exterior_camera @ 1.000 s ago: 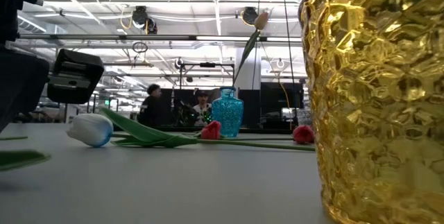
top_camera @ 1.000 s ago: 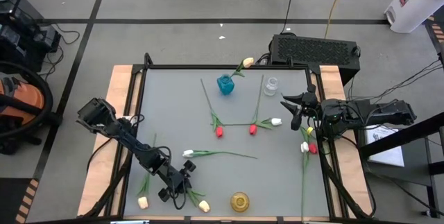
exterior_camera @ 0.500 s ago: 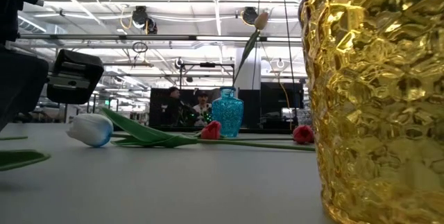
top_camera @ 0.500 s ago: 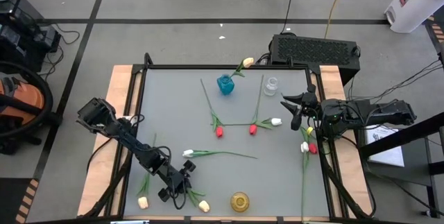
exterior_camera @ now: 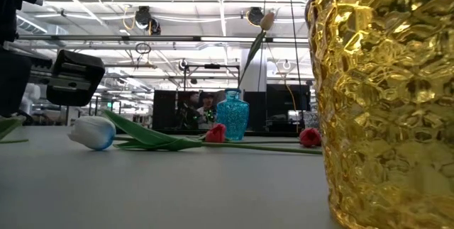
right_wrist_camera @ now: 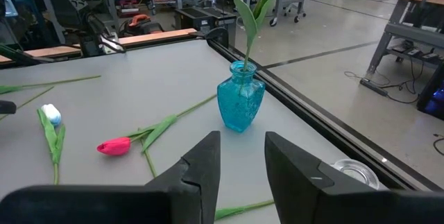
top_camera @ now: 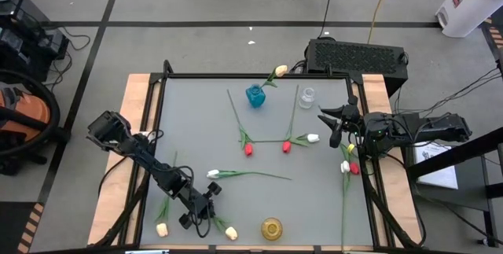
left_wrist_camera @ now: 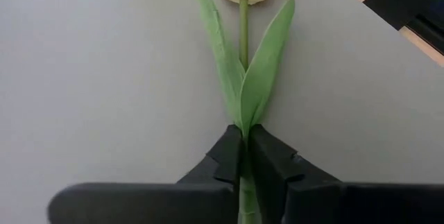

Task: Sort flowers into vase by color
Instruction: Put the right yellow flower into the blue vase

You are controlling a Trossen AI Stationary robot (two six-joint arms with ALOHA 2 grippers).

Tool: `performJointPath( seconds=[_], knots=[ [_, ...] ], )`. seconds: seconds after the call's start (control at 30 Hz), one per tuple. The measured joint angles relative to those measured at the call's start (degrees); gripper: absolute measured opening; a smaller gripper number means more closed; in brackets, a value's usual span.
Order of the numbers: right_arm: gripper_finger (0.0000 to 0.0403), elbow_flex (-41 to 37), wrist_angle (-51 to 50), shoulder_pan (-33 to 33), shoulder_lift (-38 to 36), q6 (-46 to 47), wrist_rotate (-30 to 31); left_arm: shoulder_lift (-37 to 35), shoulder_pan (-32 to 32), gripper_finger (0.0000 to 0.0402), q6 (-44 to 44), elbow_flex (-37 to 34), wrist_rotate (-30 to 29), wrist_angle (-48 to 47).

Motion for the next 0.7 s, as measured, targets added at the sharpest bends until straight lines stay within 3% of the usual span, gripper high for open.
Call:
performJointPath(
  seconds=[0.47, 0.7],
  knots=[
    [0.0105, 0.0, 0.0, 0.0, 0.0, 0.0, 0.0, -9.0, 0.0, 0.0018, 1.8, -0.3, -0.8, -7.8],
    [0.0105, 0.0, 0.0, 0.0, 0.0, 0.0, 0.0, -18.1, 0.0, 0.0017, 7.3, -0.2, -7.0, -12.7]
  ],
)
